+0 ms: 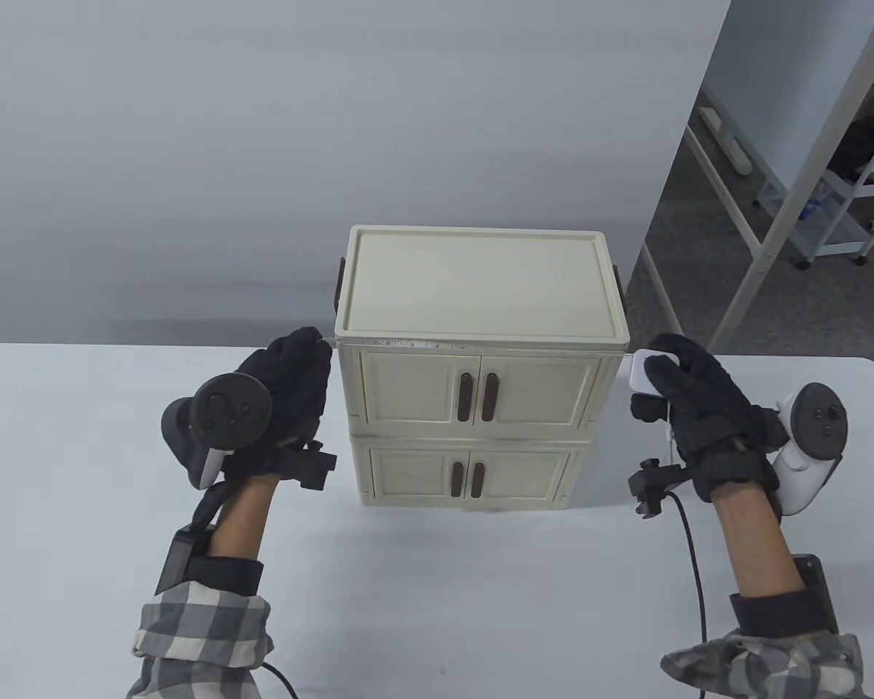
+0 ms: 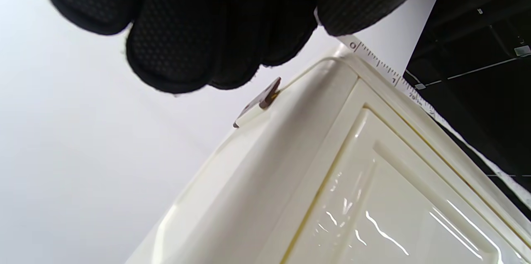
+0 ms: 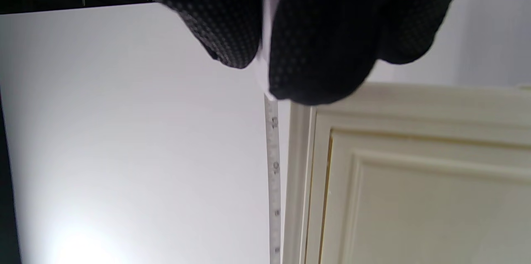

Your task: Stretch auto-lock soft tape measure across cabinet tops

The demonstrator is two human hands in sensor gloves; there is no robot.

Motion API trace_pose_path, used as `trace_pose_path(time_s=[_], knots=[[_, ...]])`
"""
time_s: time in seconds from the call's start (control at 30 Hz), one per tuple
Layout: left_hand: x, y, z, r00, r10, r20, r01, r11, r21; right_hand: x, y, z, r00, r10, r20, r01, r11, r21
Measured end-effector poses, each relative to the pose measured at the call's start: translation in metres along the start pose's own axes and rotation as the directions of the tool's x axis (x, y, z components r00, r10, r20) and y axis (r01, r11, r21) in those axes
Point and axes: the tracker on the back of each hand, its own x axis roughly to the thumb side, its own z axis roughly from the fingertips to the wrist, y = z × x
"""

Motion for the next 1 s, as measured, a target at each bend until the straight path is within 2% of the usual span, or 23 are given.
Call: trace_pose_path(time_s=[0.17,0.37,0.77,0.87,1.0], knots=[[0.008,-0.007,0.001,1.000,-0.011,0.004,0.011,1.000,0.004,0.000,-0.007,-0.008,0.999,0.029,-0.026,-0.029,1.000,0.011],[0.008,-0.005,0.000,1.000,-0.008,-0.004,0.008,1.000,0.002,-0.006,0.001,-0.011,0.998,0.001,-0.063,0.002,0.999,0.048],[0.006,-0.004,0.003,0.999,0.013,-0.043,-0.014,1.000,-0.010,-0.006,0.005,-0.013,0.998,-0.014,-0.058,0.016,0.999,0.036],[0.007,-0.005,0.008,0.999,0.018,-0.027,-0.019,1.000,-0.015,-0.006,0.007,-0.011,0.999,-0.029,-0.045,0.032,0.998,0.061],[0.006,-0.005,0.020,0.999,0.032,-0.003,-0.032,0.999,-0.024,-0.007,0.011,-0.003,1.000,0.024,0.000,-0.024,0.997,0.074]])
